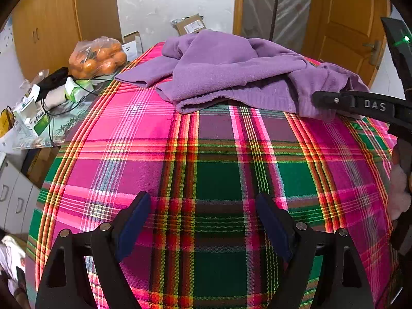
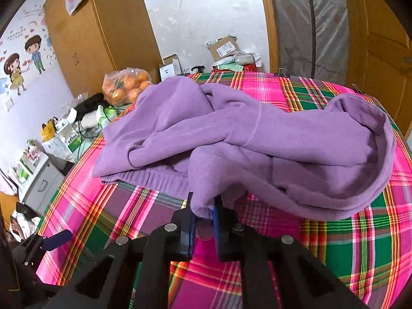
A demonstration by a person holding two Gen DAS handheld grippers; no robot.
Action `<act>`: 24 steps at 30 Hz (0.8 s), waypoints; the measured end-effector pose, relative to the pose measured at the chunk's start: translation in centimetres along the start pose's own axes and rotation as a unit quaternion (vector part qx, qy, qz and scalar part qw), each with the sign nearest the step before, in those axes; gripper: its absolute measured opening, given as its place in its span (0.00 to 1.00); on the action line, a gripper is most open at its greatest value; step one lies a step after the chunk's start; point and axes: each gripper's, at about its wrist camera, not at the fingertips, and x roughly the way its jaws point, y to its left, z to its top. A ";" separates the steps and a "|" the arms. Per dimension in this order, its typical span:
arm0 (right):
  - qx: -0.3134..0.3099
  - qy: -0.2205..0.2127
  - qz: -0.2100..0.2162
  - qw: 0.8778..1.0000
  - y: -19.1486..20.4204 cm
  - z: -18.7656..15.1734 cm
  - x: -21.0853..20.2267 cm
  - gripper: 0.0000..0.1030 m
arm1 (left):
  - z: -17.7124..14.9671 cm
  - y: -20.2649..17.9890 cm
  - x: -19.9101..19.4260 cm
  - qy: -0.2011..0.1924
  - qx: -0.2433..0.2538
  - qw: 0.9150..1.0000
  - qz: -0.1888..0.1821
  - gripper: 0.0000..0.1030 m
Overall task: Fold clothes
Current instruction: 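Reach the right gripper to the sweatshirt hem and close on it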
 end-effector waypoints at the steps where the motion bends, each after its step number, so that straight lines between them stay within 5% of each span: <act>1: 0.000 -0.003 0.003 1.000 -0.1 -0.1 -0.5 0.10 | 0.0 0.0 0.0 0.000 0.001 1.000 -0.002 0.82; 7: -0.010 -0.035 0.039 0.999 0.3 -1.0 -6.2 0.10 | 0.0 0.2 -0.1 -0.001 0.002 1.000 -0.014 0.82; 14: -0.016 -0.101 0.095 0.990 0.9 -1.3 -15.8 0.10 | -0.9 2.8 -1.7 -0.029 -0.067 0.996 -0.053 0.82; 24: 0.090 -0.039 0.044 0.994 -6.7 -7.9 -17.0 0.10 | -1.6 3.8 -5.2 -0.092 -0.095 0.986 -0.099 0.82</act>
